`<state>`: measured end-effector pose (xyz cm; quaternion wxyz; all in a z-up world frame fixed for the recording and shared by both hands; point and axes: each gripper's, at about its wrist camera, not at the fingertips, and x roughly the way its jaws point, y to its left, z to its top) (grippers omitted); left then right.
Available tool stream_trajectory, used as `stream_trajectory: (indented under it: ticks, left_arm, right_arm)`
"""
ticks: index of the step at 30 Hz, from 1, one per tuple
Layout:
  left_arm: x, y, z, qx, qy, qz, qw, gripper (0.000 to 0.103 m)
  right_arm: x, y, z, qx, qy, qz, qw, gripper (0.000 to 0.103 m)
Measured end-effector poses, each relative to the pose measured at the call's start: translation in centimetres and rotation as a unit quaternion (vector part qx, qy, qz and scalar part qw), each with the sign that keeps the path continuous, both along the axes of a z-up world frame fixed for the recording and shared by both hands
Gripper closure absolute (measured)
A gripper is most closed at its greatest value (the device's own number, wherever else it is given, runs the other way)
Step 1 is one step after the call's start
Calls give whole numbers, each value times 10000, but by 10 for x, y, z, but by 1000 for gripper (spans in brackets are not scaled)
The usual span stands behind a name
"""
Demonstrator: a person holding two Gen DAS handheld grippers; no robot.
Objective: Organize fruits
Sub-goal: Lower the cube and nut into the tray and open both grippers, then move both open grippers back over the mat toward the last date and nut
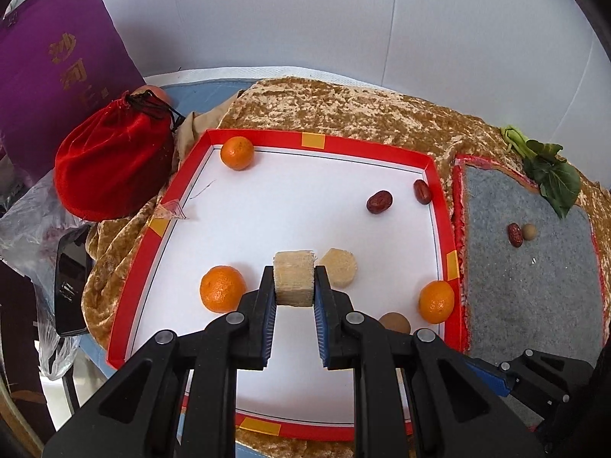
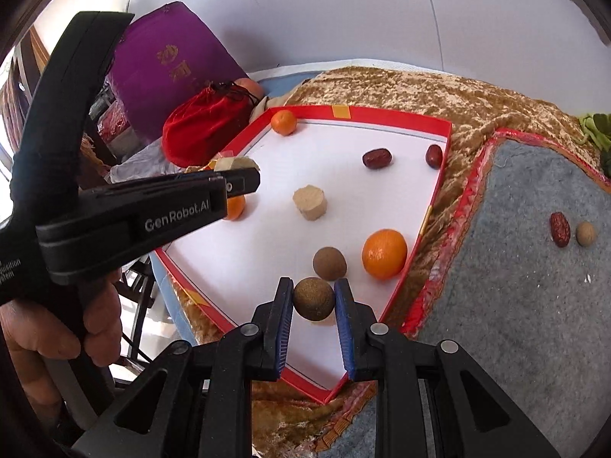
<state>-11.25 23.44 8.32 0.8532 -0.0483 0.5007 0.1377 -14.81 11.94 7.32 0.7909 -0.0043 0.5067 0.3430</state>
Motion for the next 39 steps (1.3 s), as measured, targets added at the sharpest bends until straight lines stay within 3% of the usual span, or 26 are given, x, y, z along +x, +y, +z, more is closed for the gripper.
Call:
stream_trajectory:
  ticks: [12, 29, 34, 36, 39]
  left_arm:
    - [12, -7, -26, 277, 421, 385, 9980, 87]
    - [20, -2, -40, 364, 785, 674, 9940, 85]
    - [19, -1, -35, 585, 726, 894, 9916, 70]
    - [18, -2, -29, 780, 605, 1030, 9898, 50]
    - [19, -6, -17, 1136, 322, 1182, 9860, 45]
  right_arm:
    - [-4, -8, -1, -135, 22, 15, 9999, 81]
    - [-11, -1, -8, -366, -10, 231, 9991, 78]
    - [-9, -8, 4, -226, -61, 251, 9994, 76]
    - [-5, -20, 15, -19, -40, 139, 9999, 71]
    - [4, -42, 33, 241, -155, -158, 9995, 65]
